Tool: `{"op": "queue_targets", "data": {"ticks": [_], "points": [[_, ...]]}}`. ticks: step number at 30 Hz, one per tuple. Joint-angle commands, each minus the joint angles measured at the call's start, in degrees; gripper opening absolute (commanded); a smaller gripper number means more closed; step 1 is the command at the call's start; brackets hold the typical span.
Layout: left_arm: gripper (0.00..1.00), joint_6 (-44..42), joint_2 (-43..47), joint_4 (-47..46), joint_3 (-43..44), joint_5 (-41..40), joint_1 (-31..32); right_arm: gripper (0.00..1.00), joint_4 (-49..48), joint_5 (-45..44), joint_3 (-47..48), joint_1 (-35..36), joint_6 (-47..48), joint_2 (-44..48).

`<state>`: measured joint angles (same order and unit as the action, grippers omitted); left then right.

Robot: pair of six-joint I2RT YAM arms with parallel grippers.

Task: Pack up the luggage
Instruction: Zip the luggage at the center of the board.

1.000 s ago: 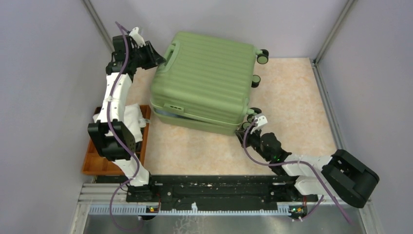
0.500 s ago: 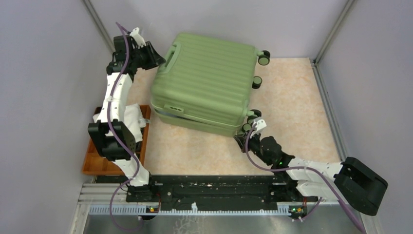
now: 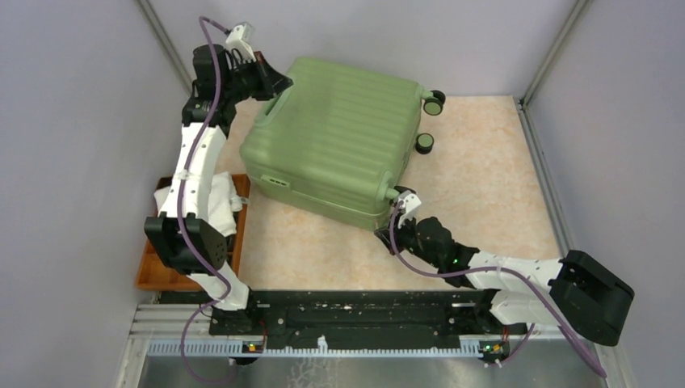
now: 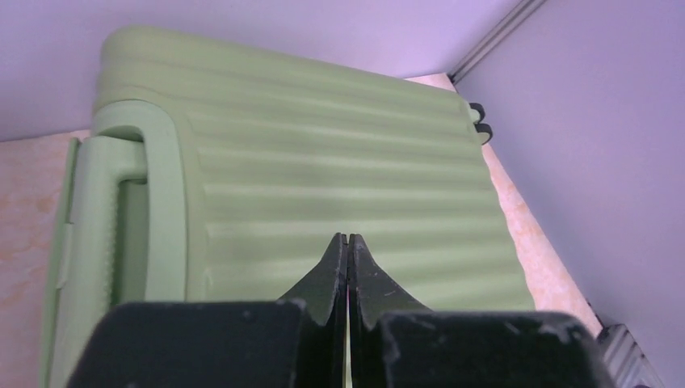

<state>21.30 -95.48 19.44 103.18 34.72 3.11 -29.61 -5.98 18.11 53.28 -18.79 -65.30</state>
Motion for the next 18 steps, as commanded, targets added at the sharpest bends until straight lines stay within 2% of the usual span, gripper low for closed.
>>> {"op": "queue_targets", "data": {"ticks": [1,2,3,4,5,6,8,12,16,18], "points": [[0.0,-7.4,-1.0,6.2,7.3,1.1,-3.6,0.0,-4.4,-0.7,2.2,0.4,-2.7,2.1],[0.01,-9.1,-3.0,10.2,10.2,1.6,-5.7,0.0,-5.0,-1.0,1.3,0.2,-3.5,2.7],[0.21,-10.7,-4.6,13.3,12.6,1.7,-7.6,0.0,-5.7,-1.1,0.4,-0.2,-4.1,3.3],[0.47,-12.5,-5.7,15.4,13.6,0.9,-9.3,0.0,-6.2,-1.1,-0.1,-0.5,-4.8,3.7],[0.66,-14.5,-6.4,16.2,13.4,-0.5,-10.5,0.0,-6.6,-1.2,-0.6,-0.7,-5.2,4.0],[0.78,-16.9,-6.7,16.1,12.4,-1.2,-11.3,0.0,-6.9,-1.1,-0.8,-0.8,-5.3,4.2],[0.82,-20.5,-7.2,14.7,9.7,-1.1,-11.9,0.0,-6.9,-0.8,-0.8,-0.9,-5.6,4.1],[0.81,-22.4,-11.7,16.4,10.7,3.4,-11.9,0.0,-7.6,-0.8,-1.3,-1.0,-6.3,4.0],[0.76,-22.4,-15.6,17.5,12.2,8.0,-11.2,0.0,-8.3,-0.7,-1.8,-1.0,-7.2,4.0],[0.7,-23.1,-17.3,18.4,12.9,7.8,-10.9,0.0,-8.3,-0.5,-1.9,-1.0,-7.4,4.2]]}}
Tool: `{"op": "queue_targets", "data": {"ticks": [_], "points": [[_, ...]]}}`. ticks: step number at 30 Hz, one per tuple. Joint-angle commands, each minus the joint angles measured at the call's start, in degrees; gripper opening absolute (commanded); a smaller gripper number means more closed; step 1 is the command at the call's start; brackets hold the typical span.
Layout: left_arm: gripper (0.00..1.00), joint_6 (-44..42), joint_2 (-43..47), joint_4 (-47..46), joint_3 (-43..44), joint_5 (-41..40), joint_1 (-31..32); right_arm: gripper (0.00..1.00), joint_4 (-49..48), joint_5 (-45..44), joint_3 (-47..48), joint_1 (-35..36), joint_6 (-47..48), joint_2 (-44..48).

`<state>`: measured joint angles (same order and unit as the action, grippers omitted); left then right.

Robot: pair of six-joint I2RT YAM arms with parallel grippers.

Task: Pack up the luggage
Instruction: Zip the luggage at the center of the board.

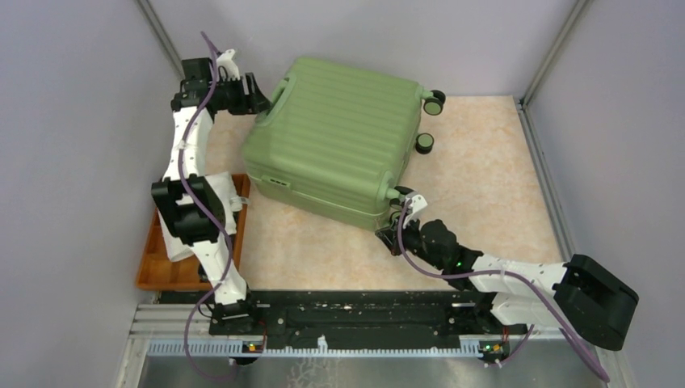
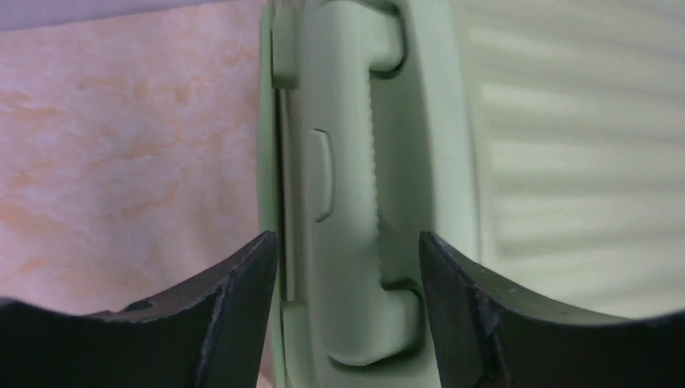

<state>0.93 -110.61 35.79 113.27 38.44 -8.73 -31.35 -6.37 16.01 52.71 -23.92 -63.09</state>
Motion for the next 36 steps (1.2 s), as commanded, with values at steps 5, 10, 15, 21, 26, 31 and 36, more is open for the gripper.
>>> {"op": "queue_targets", "data": {"ticks": [5,10,15,21,26,31,36], "points": [[0.55,-2.6,-4.1,1.1,1.8,4.3,1.2,0.0,-6.7,0.2,0.3,-0.4,-2.8,2.3],[0.33,-1.2,-4.8,1.5,2.2,7.3,2.6,0.0,-6.9,0.4,0.3,-0.4,-3.3,2.3],[0.0,1.5,-3.8,1.5,5.2,6.9,6.1,0.0,-6.8,0.5,-0.3,-0.4,-3.5,2.8],[0.0,0.0,1.4,-1.6,7.7,2.1,10.3,0.0,-7.6,1.3,-3.0,-1.7,-5.0,5.7],[0.0,3.6,6.7,-8.0,2.7,1.1,10.8,0.0,-5.1,2.3,-3.6,-2.5,-4.5,8.5],[0.0,10.2,10.4,-14.5,-2.9,-0.6,10.9,0.0,-2.9,2.9,-2.3,-1.9,-4.0,8.4],[0.0,17.1,14.2,-22.0,-9.7,-4.6,11.0,0.0,-1.9,-0.6,-0.9,1.7,-2.8,8.7]]}}
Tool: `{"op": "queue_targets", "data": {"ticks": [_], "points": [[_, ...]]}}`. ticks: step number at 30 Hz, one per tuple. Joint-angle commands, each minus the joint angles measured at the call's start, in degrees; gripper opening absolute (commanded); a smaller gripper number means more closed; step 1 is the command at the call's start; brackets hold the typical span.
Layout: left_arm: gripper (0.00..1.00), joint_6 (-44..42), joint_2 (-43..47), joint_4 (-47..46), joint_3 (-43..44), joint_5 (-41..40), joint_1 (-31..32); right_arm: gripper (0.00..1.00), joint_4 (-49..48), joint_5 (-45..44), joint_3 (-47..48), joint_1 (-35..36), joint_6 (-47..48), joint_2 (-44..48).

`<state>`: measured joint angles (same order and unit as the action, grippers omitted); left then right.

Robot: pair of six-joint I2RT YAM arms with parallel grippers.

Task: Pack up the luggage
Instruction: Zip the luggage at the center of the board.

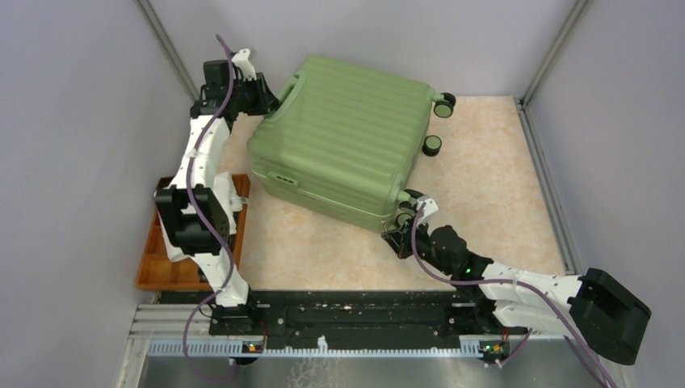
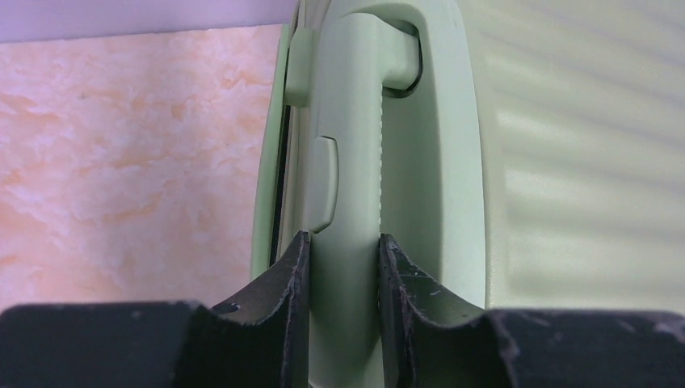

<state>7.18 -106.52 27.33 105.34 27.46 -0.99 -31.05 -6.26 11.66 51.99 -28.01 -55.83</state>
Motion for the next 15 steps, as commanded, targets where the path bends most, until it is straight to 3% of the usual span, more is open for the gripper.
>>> {"op": "queue_targets", "data": {"ticks": [1,7,15], "points": [[0.0,12.0,10.3,-14.0,-2.5,5.9,3.3,0.0,-2.0,-1.2,3.9,3.0,1.6,1.2],[0.0,14.0,11.8,-14.3,-6.7,3.4,4.3,0.0,-0.2,-7.2,6.8,9.1,4.2,0.7],[0.0,14.3,13.1,-12.1,-5.6,2.5,5.7,0.0,-0.4,-18.1,13.0,16.0,7.4,-6.1]]}}
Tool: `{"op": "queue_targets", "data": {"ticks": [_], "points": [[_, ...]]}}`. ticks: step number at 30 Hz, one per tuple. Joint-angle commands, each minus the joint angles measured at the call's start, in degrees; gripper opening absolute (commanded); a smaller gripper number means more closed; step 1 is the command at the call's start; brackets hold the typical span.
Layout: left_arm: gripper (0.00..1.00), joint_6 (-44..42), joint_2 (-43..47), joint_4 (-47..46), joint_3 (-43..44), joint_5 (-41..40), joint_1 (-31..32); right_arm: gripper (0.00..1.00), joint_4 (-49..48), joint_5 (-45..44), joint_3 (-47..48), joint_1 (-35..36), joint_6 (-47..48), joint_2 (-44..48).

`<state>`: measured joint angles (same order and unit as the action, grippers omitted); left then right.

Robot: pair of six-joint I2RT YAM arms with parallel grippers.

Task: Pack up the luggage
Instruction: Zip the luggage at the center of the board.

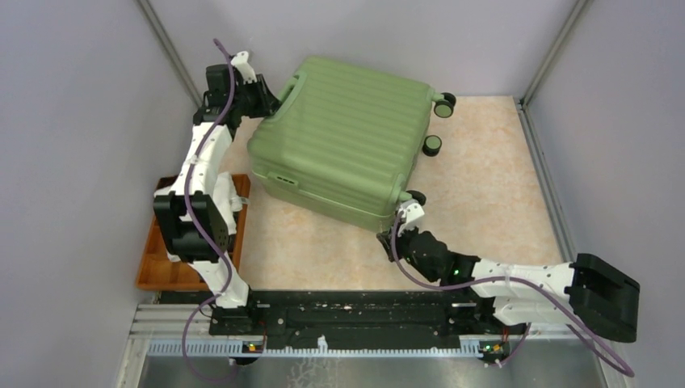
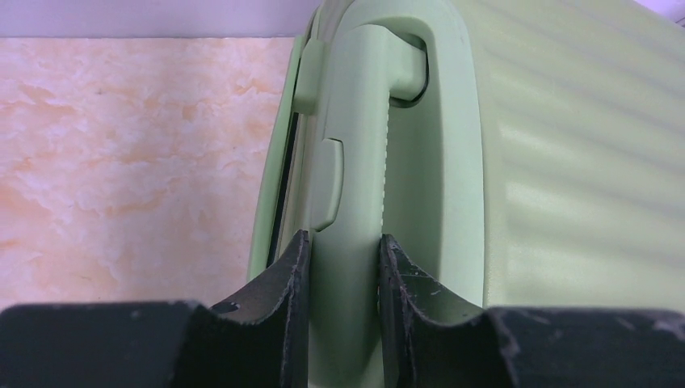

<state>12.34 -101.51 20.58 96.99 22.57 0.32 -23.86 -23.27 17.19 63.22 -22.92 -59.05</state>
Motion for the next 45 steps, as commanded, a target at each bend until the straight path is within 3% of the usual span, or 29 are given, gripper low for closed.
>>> {"op": "queue_targets", "data": {"ticks": [1,6,16,23,24,25,27,31,35,39,45], "points": [[0.0,9.2,8.3,-5.1,2.3,7.5,4.8,0.0,-7.9,-2.9,8.4,5.3,2.1,-4.0],[0.0,8.6,11.0,-3.9,-3.1,8.8,6.6,0.0,-7.9,-11.2,13.4,6.3,2.0,-8.1],[0.0,6.8,13.4,-1.7,-6.8,9.9,8.0,0.0,-13.9,1.7,26.2,6.4,5.4,-24.7],[0.0,3.9,13.6,-1.1,-5.9,8.0,7.6,0.0,-9.9,2.4,30.0,7.0,4.2,-27.1],[0.0,3.4,13.6,-1.0,-5.3,7.8,7.1,0.04,-8.5,-0.1,28.6,7.0,3.2,-25.2],[0.0,3.1,13.6,-1.1,-4.8,7.9,6.4,0.17,-6.6,-2.2,27.2,7.0,2.7,-23.0],[0.0,2.3,13.7,-1.2,-3.5,8.4,5.3,0.29,-1.7,-6.3,24.0,6.1,1.2,-17.4],[0.0,-0.5,14.0,-1.2,-1.6,10.1,4.8,0.34,12.0,-10.8,17.4,1.4,-6.2,-4.5],[0.0,-2.7,14.8,0.2,-0.9,11.5,3.3,0.34,16.8,-4.4,13.0,-10.2,-9.7,5.0],[0.0,-5.2,17.4,2.4,-4.2,12.8,2.4,0.34,18.6,2.8,13.7,-20.7,-6.5,6.1],[0.0,-9.6,25.3,4.9,-15.5,14.2,1.4,0.34,16.4,12.3,17.4,-29.0,-2.6,0.4]]}}
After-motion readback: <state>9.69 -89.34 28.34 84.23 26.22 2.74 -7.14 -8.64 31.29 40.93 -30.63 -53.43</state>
